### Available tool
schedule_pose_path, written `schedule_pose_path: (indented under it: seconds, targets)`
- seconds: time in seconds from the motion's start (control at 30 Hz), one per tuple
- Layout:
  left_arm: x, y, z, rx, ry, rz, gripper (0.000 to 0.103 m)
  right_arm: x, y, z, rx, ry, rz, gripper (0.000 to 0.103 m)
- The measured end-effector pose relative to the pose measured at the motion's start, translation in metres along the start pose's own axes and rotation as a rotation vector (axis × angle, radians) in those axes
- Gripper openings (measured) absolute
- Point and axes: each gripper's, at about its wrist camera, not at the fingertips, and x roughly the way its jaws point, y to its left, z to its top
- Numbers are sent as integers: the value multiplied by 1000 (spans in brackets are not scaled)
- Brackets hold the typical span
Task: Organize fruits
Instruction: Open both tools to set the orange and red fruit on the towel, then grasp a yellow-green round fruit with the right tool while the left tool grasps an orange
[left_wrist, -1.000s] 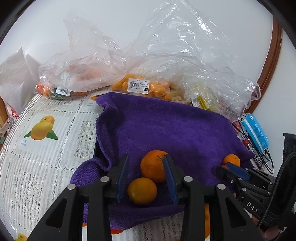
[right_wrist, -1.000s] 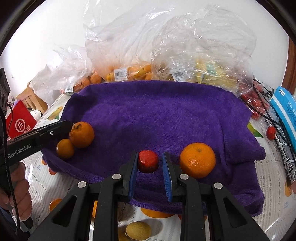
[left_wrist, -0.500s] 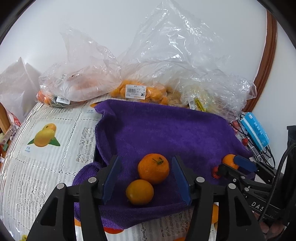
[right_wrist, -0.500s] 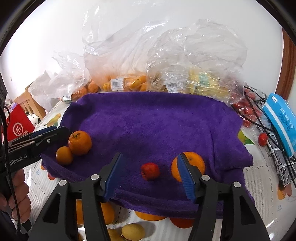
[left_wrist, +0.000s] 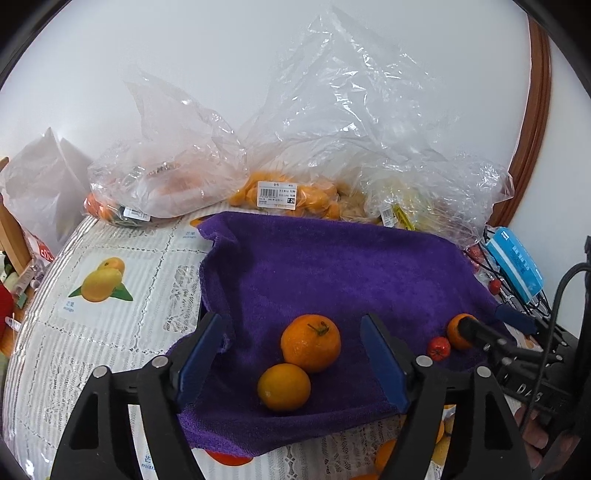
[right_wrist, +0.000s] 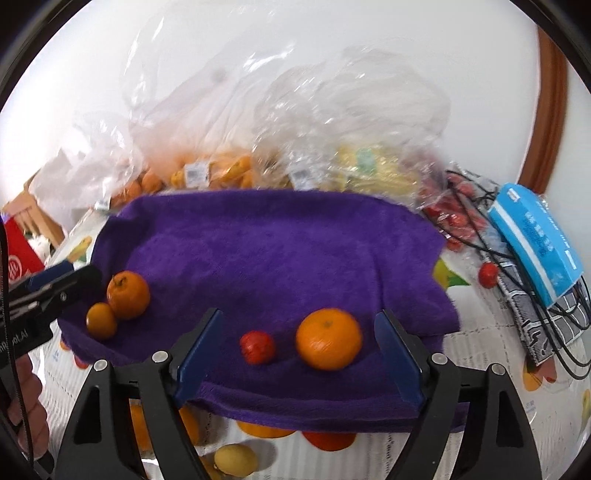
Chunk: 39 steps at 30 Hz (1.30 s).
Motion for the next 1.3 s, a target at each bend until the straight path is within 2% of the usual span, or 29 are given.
schedule_pose_path:
  seconds: [0.13,0.33,0.5,0.7,0.77,0.83,1.03,1.13,1.3]
  targets:
    - [-1,-2,1,15,-10,11,79,-5,-4,1,-2,-34,-21,83]
    - [-7,-4,2,14,-34,-42,79,-11,1,2,-30,-61,-16,83]
    - [-10,-8,1,28,-47,-51,79,-22,7,0,-43,-121,-11,83]
    - [-13,-5,1,14,-62,-59,78,-24,10,-1,-40,-138,0,83]
    - [-16,-5,2,9,-63,-59,78,-23,10,-1,-44,-127,-14,81]
    - [-19,-5,3,12,-73,-55,78,-23,10,0,-44,-95,8,76]
    - [-21,-2,6,13,-53,-47,78,-33,15,-2,-17,-63,41,72]
    - [-24,3,8,-11,-50,-44,78,-44,21,-9,-27,-47,48,68]
    - [-30,19,3,-58,-16,-66,77,-56,25,-28,-20,-28,50,67]
